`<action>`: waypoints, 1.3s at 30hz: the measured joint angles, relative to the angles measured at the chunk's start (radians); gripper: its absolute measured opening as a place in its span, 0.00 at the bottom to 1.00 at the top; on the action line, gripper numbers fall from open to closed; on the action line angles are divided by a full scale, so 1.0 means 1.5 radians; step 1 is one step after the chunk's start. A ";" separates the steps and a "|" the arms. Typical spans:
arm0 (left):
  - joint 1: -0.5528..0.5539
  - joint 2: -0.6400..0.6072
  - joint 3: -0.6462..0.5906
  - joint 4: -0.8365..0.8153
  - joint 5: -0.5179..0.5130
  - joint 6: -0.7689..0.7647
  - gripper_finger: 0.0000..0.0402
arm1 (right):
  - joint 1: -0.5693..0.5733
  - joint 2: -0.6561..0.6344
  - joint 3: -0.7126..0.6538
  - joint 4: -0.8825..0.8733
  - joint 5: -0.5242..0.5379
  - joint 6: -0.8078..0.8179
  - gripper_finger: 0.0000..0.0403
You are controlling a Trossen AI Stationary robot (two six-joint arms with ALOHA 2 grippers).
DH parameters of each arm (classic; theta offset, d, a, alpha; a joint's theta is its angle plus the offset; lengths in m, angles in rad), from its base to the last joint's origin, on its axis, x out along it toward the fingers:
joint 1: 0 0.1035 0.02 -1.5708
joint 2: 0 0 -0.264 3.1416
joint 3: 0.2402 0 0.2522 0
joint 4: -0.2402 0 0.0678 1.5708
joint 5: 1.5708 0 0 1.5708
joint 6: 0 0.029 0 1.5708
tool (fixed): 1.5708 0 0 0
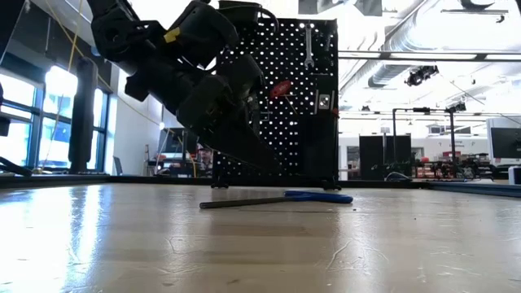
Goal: Hang tools onto peg board
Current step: Put the pick tool into the bin on the pegboard
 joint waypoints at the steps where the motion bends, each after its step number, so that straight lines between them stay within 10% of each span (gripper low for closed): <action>1: 0.000 0.000 0.000 -0.003 -0.006 -0.001 0.44 | 0.008 -0.005 0.000 -0.038 0.000 -0.001 0.46; 16: -0.029 0.001 0.000 0.000 -0.055 -0.058 0.39 | 0.215 -0.006 -0.002 -0.455 0.211 0.147 0.45; 28: -0.087 0.002 0.000 -0.027 -0.158 -0.090 0.40 | 0.326 -0.008 -0.110 -0.452 0.244 0.247 0.45; 39: -0.092 0.051 0.000 -0.014 -0.175 -0.150 0.41 | 0.362 -0.008 -0.446 -0.232 0.243 0.336 0.45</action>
